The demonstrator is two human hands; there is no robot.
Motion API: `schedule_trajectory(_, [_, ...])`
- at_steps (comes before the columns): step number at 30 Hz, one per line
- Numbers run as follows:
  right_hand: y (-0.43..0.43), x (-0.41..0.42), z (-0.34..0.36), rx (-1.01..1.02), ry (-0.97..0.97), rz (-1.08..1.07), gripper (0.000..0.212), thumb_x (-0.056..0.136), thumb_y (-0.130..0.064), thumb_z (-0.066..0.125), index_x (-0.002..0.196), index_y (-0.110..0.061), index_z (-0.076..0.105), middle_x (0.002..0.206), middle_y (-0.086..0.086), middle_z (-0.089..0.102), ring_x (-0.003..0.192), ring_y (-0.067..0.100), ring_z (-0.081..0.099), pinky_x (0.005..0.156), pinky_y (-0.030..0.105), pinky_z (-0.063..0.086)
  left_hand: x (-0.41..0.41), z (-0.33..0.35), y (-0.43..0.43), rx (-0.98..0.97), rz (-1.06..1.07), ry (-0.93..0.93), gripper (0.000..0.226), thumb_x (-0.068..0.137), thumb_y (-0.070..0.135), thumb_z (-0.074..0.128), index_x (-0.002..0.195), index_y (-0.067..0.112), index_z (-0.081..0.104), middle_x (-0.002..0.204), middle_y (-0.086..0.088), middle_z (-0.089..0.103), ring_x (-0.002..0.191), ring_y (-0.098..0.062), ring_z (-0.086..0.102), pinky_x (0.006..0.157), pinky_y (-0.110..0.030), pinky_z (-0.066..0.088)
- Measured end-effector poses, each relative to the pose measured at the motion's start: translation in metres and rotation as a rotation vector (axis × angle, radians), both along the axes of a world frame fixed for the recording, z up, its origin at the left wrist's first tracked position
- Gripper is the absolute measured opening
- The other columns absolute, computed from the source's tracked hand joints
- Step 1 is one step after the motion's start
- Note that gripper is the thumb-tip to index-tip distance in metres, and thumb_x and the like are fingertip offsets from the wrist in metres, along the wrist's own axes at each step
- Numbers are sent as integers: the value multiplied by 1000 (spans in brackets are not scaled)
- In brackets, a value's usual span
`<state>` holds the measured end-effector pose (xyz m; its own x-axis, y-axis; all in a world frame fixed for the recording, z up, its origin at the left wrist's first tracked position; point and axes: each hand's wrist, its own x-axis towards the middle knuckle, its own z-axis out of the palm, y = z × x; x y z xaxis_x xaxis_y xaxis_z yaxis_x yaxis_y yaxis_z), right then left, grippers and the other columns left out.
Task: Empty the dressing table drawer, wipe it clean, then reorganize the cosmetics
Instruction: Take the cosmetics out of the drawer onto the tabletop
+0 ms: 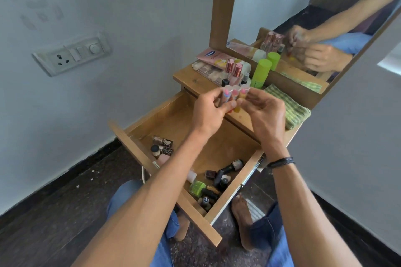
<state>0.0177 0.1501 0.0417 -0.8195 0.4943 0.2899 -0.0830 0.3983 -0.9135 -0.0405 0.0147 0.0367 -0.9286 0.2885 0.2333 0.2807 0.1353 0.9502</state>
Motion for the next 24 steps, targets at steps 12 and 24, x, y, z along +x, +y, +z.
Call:
schedule_trajectory(12, [25, 3, -15, 62, -59, -13, 34, 90, -2, 72, 120, -18, 75, 102, -18, 73, 95, -7, 70, 86, 11, 53, -6, -18, 42, -159, 91, 74, 42, 76, 17, 87, 116, 12, 75, 110, 1, 76, 96, -9, 65, 79, -5, 43])
schedule_trajectory(24, [23, 4, -16, 180, -164, -44, 43, 86, -12, 78, 128, -21, 71, 109, -10, 76, 100, -1, 70, 95, 26, 56, -4, -27, 25, -159, 119, 148, 47, 72, 13, 90, 116, 9, 72, 112, -2, 67, 101, -15, 68, 91, -36, 58])
